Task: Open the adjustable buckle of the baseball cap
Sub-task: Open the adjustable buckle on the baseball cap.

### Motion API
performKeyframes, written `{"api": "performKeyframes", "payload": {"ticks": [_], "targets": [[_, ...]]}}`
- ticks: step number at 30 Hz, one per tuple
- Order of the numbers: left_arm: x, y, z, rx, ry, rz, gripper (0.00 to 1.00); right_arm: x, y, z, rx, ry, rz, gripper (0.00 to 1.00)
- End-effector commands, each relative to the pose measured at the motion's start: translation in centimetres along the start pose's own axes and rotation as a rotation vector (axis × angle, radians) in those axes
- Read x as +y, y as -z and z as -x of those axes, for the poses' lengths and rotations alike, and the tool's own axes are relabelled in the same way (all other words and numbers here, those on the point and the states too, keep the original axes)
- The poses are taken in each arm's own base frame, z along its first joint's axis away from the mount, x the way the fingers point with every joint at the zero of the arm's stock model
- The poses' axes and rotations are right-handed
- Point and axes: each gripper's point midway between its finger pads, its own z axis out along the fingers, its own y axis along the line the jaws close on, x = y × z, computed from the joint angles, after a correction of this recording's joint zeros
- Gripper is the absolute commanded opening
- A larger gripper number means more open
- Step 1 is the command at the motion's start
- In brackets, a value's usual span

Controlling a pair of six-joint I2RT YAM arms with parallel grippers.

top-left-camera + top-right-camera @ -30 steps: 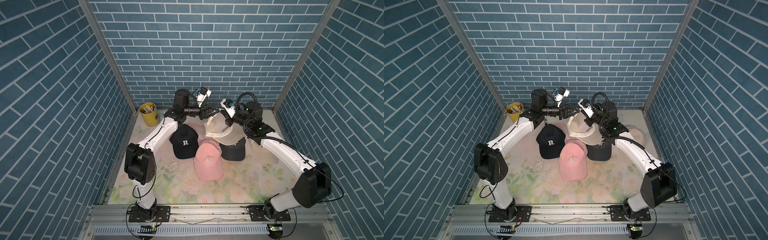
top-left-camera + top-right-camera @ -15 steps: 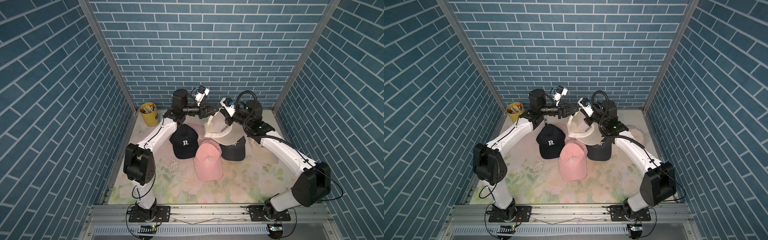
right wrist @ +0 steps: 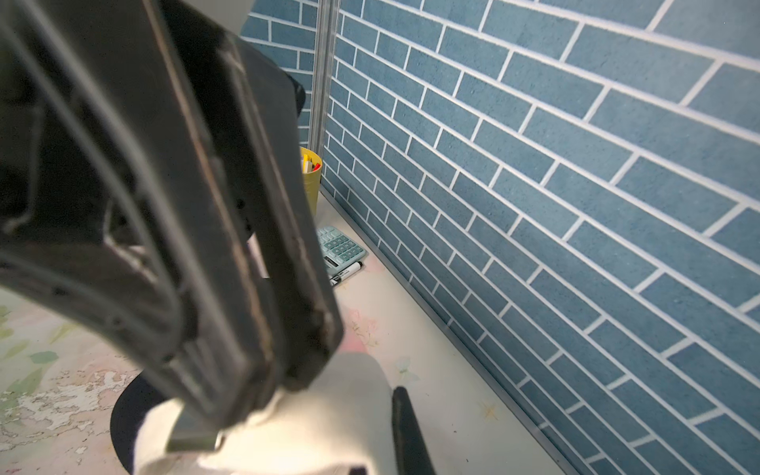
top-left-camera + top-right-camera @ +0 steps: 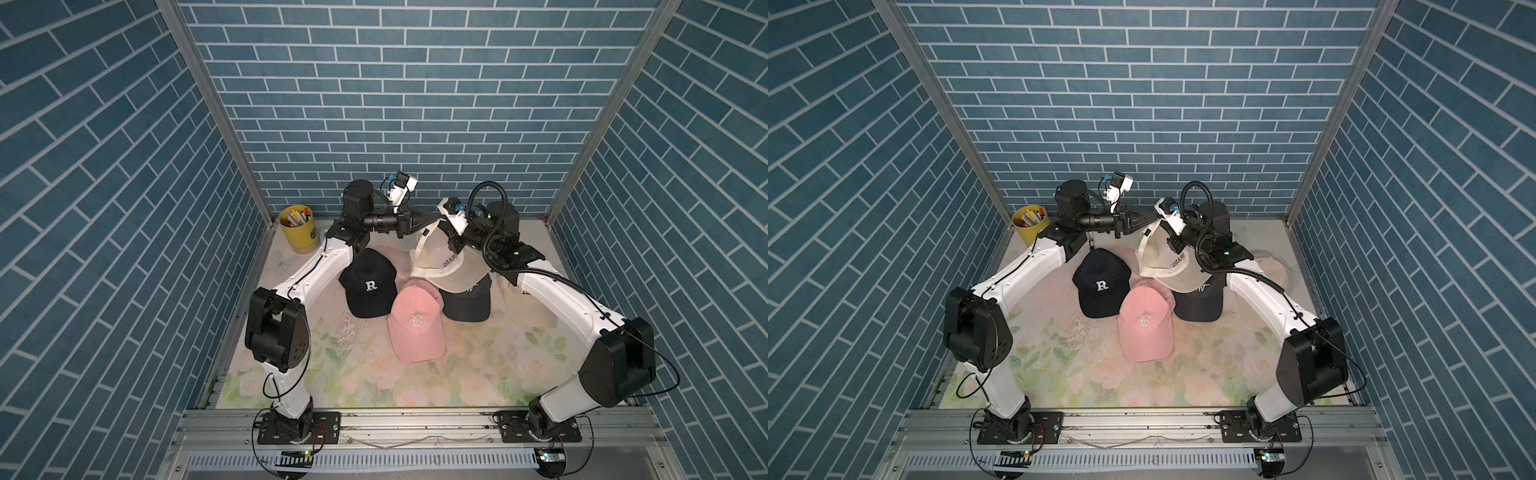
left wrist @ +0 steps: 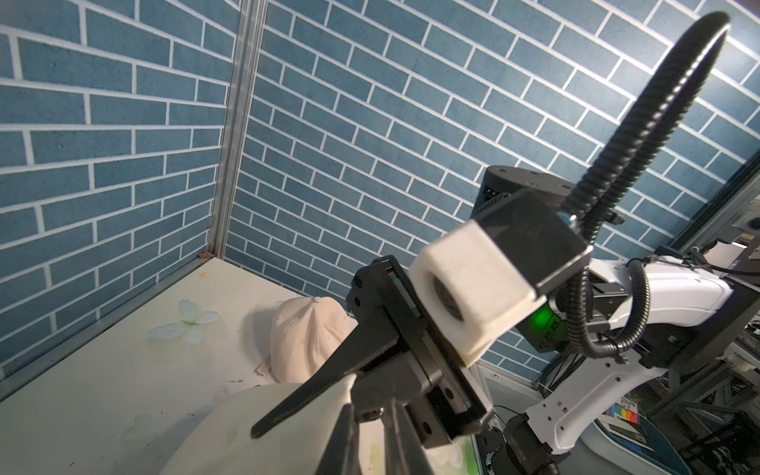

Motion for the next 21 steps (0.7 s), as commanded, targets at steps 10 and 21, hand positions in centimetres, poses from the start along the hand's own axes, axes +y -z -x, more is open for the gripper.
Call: {"api": "performKeyframes", "payload": {"ticks": [10,21], "targets": [[0.3,0.4,-0.2,0.027,-0.016,0.025,0.51,0.2,0.8,2.7,-0.062,0.035,0.036,0.0],[2.1,0.2,-1.0,0.061,0.065,0.014,0.55,0.3,1.4,2.6,-0.035,0.09,0.03,0.0]]}}
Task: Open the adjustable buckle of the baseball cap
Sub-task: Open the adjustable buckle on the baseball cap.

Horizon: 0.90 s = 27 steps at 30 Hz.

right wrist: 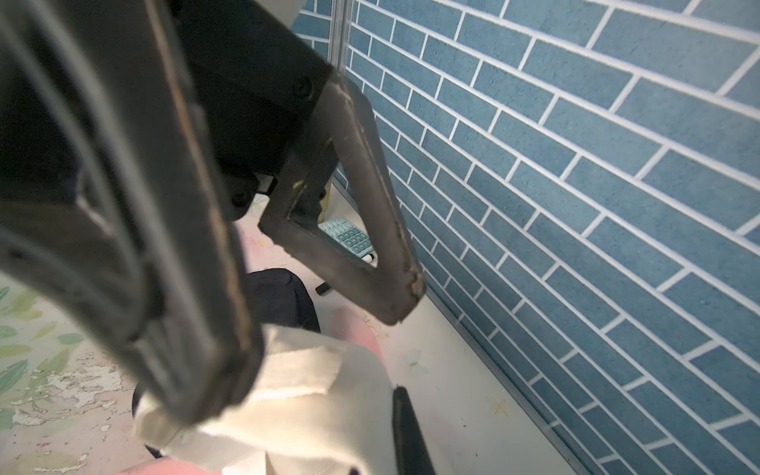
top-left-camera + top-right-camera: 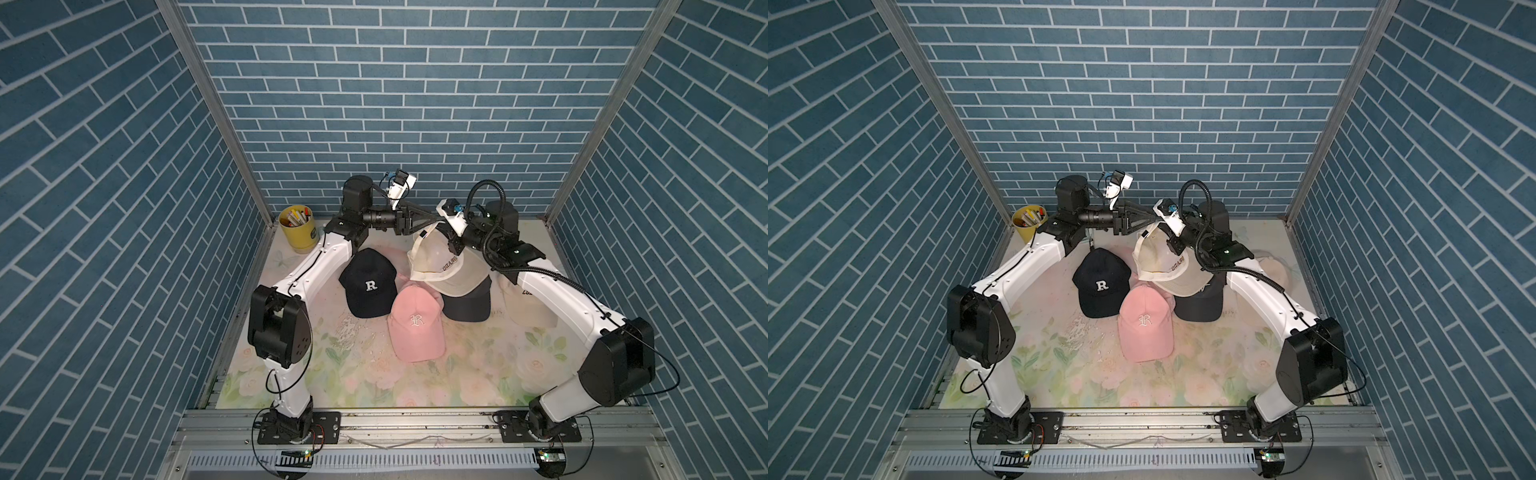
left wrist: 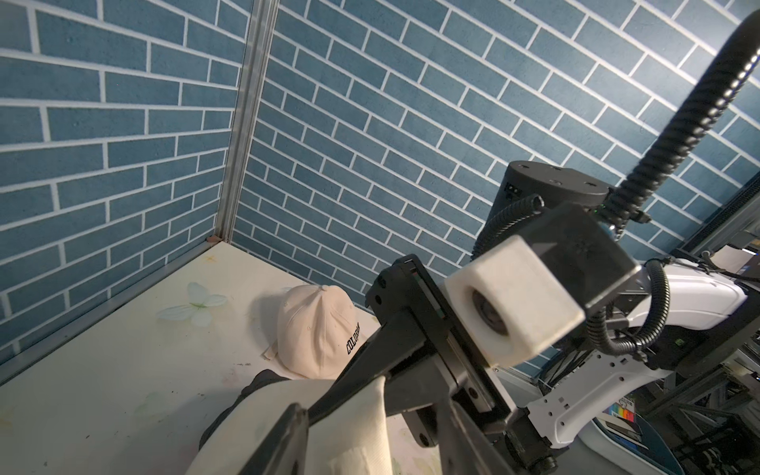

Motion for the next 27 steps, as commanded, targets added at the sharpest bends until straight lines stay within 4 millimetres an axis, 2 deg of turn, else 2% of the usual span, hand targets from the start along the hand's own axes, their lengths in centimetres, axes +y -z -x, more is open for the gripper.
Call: {"api": "performKeyframes", "payload": {"ticks": [1,8,16,24,27], "targets": [[0.4,-0.3,-0.7,0.022,0.021,-0.021,0.55,-0.4,1.3,2.6,-0.05,0.066,-0.011,0.0],[0.5,-0.6,-1.5,0.04,0.044,-0.03,0.52,-0.6,1.1,2.8,-0.051,0.075,-0.012,0.0],[-0.2,-0.4,-1.0,0.031,0.022,-0.041,0.31,-1.0,0.7,2.3,-0.035,0.06,-0.029,0.0],[-0.7,-0.2,-0.5,0.016,0.006,-0.045,0.31,-1.2,0.3,1.7,-0.018,0.036,-0.037,0.0],[-0.9,-0.1,-0.4,0.012,0.002,-0.044,0.37,-1.3,0.1,1.4,-0.012,0.03,-0.041,0.0]]}}
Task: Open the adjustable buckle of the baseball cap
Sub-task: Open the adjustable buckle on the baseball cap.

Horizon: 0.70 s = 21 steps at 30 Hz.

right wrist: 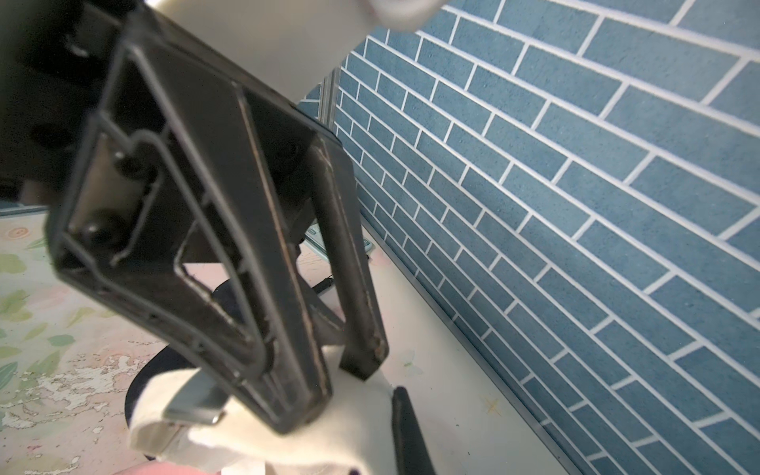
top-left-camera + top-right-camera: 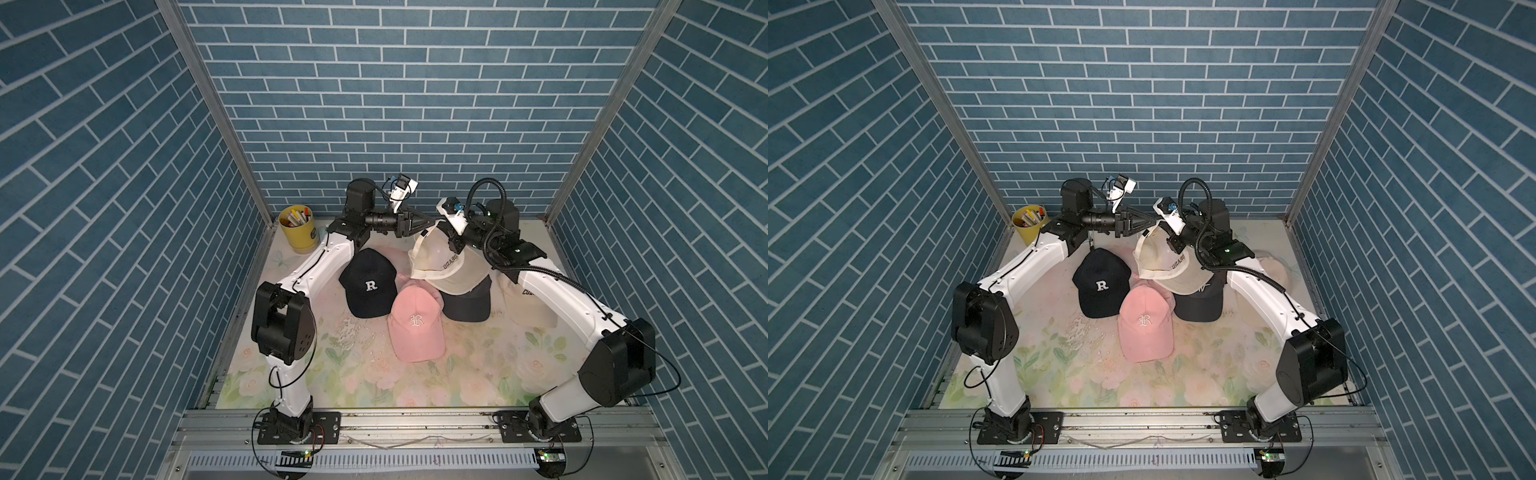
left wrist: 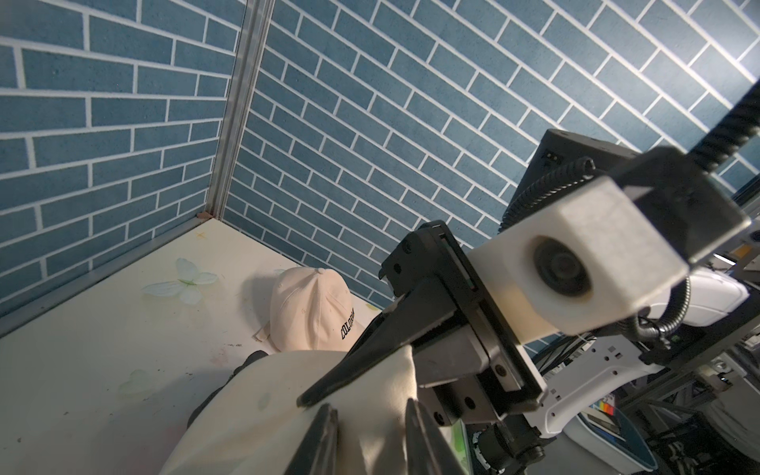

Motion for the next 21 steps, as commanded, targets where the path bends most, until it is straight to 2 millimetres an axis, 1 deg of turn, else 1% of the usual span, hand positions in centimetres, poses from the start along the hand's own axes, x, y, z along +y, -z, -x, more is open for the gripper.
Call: {"api": "performKeyframes", "payload": {"ticks": [1,4,8,12,14,17,21], "targets": [[-1.7,0.4,0.9,-0.018,-0.053,-0.027,0.38,-0.9,0.0,1.1,-0.019,0.023,-0.025,0.0],[-1.6,0.5,0.8,-0.017,-0.052,-0.025,0.35,-1.1,0.0,1.1,-0.02,0.02,-0.031,0.0],[-1.6,0.5,0.6,-0.015,-0.049,-0.026,0.24,-1.4,0.0,1.2,-0.025,0.01,-0.042,0.0],[-1.7,0.6,0.8,-0.022,-0.063,-0.022,0.13,-1.7,-0.2,0.9,-0.014,-0.009,-0.046,0.0],[-2.1,0.7,1.3,-0.037,-0.08,-0.025,0.06,-1.9,-0.3,0.6,-0.004,-0.019,-0.051,0.0],[-3.1,1.0,2.4,-0.077,-0.103,-0.04,0.01,-2.0,-0.5,0.1,0.016,-0.037,-0.05,0.0],[-4.0,1.4,3.5,-0.121,-0.135,-0.047,0.0,-2.2,-0.9,-0.5,0.043,-0.056,-0.056,0.0]]}}
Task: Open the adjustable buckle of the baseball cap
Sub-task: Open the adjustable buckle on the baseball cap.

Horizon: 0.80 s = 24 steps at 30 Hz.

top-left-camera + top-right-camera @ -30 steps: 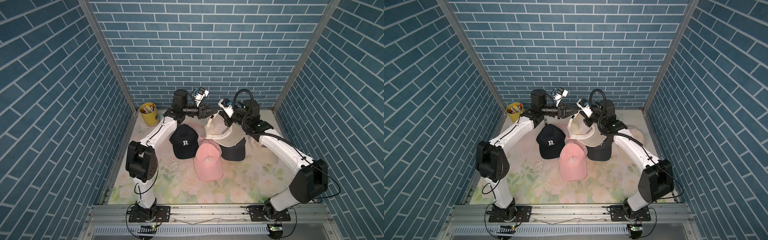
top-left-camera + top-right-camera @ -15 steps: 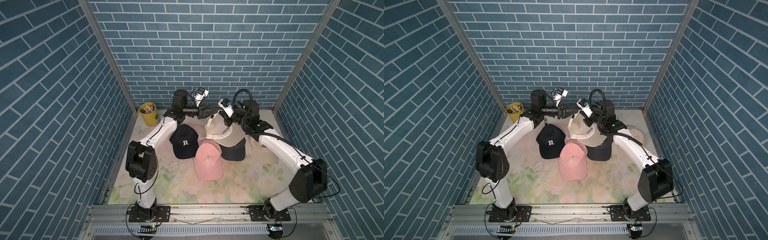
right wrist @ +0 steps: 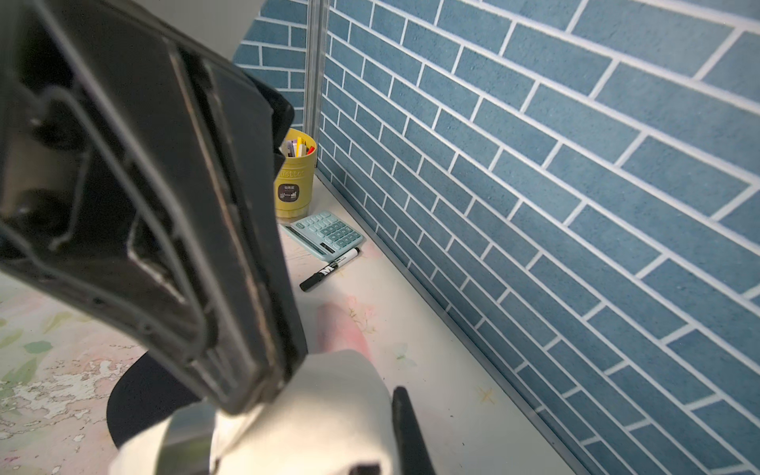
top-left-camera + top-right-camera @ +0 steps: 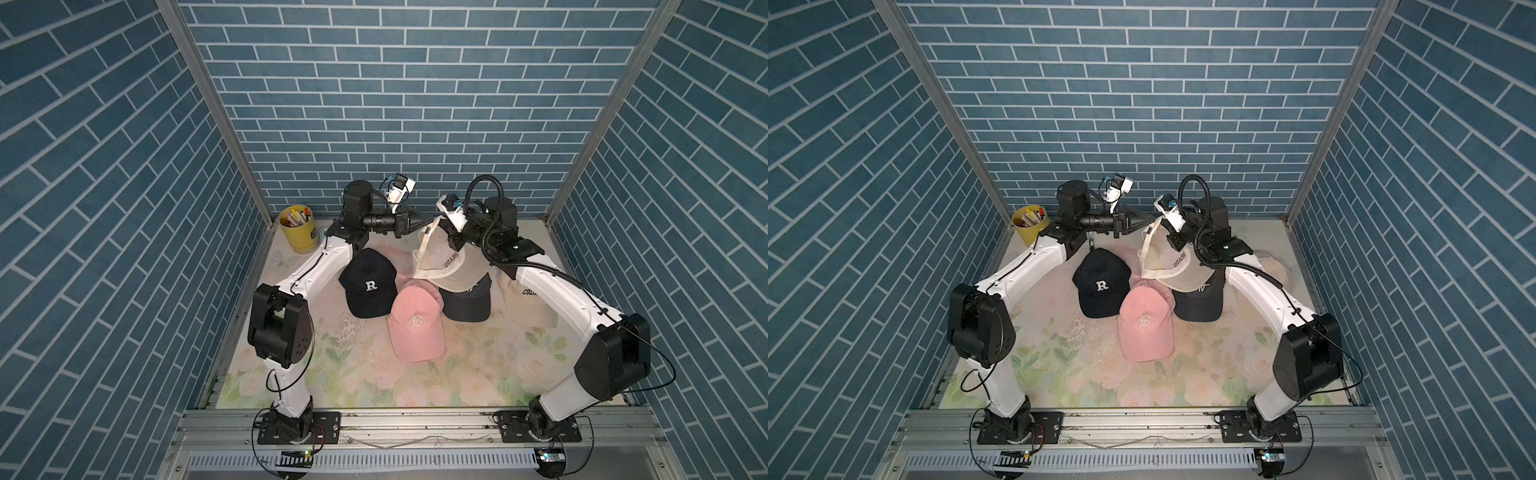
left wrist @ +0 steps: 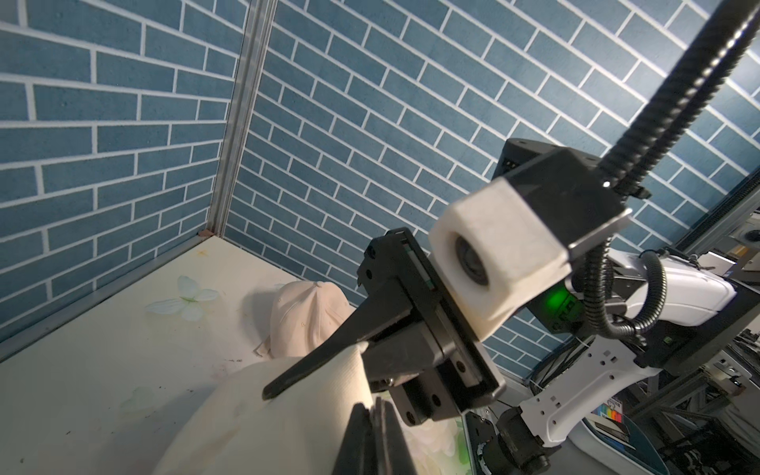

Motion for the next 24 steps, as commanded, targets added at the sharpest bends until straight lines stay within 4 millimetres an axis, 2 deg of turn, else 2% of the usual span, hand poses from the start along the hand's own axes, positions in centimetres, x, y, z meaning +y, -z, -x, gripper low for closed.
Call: {"api": "performKeyframes", "payload": {"ticks": [1,9,16,19,24], "targets": [[-2.9,0.9,2.9,-0.07,-0.101,-0.03,0.0,-1.2,-0.3,-0.1,0.024,-0.038,-0.035,0.0],[-3.6,3.3,6.1,-0.206,-0.204,0.089,0.0,-3.6,-0.1,-2.6,0.097,-0.187,-0.109,0.0],[-4.8,6.0,8.8,-0.387,-0.252,0.129,0.0,-3.2,-0.1,-3.9,0.113,-0.26,-0.101,0.0],[-4.7,5.8,8.8,-0.401,-0.24,0.109,0.0,-2.5,-0.1,-3.7,0.099,-0.258,-0.071,0.0],[-4.8,5.0,8.6,-0.392,-0.203,0.029,0.0,-1.8,0.1,-2.0,0.037,-0.2,-0.022,0.0]]}}
